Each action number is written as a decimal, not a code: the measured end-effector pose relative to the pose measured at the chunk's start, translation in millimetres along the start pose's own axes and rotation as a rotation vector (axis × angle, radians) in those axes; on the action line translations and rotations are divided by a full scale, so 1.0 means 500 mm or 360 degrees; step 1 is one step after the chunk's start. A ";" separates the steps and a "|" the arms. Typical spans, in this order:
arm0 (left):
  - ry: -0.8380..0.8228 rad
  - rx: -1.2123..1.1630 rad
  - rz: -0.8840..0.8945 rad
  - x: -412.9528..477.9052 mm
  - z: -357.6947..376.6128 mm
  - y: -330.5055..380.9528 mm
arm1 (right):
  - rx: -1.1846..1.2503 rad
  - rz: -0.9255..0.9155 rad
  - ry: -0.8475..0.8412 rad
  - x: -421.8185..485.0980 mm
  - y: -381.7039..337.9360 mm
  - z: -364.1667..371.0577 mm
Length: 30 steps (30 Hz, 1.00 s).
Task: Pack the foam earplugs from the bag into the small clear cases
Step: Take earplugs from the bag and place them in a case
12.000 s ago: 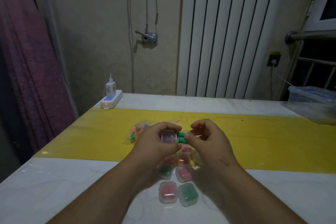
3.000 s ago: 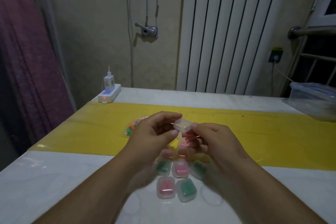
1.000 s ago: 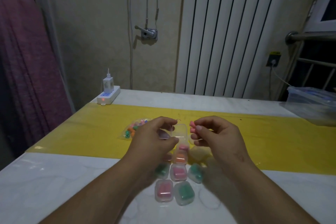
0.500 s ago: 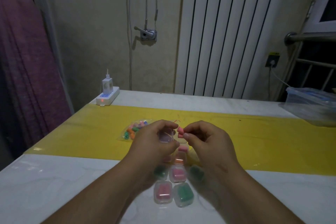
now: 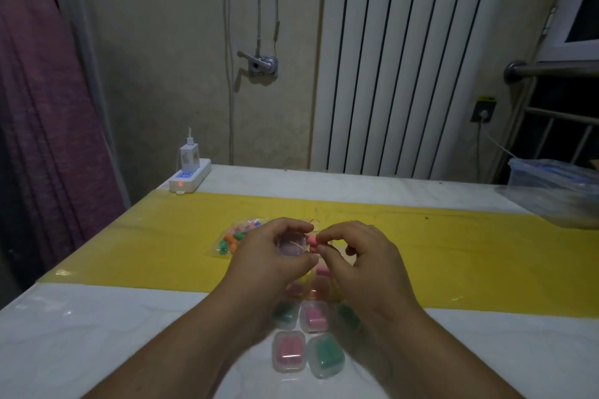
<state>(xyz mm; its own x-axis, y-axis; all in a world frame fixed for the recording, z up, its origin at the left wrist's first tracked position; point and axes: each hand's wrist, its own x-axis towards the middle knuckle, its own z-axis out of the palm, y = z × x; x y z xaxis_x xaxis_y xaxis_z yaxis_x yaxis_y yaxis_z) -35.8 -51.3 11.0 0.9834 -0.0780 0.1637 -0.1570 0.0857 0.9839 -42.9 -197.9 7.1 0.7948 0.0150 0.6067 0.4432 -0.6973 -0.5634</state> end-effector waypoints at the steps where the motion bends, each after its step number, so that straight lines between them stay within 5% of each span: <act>1: -0.0002 -0.0035 -0.0016 0.000 0.000 0.000 | -0.0002 -0.0024 0.0028 0.001 0.004 0.003; 11: 0.0015 0.0123 0.0093 -0.005 0.001 0.013 | 0.0114 0.0205 0.0022 0.008 0.009 0.008; 18: -0.0037 0.0240 0.0095 -0.012 -0.003 0.019 | 0.0902 0.0683 -0.0068 0.006 0.000 0.004; 27: -0.0161 -0.0595 -0.0290 -0.005 -0.017 0.031 | 0.1169 0.0861 0.0077 0.013 -0.015 -0.009; 30: -0.0244 -0.0451 -0.0226 -0.009 -0.014 0.025 | 0.1138 0.0849 0.0030 0.011 -0.017 -0.013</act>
<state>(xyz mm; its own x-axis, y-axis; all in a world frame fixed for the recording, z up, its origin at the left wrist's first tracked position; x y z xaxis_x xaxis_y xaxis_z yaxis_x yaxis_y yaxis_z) -41.6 -42.8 22.1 0.9651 -0.2555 0.0567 0.0331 0.3340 0.9420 -45.2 -196.7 18.9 0.9651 -0.1998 0.1694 0.1741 0.0060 -0.9847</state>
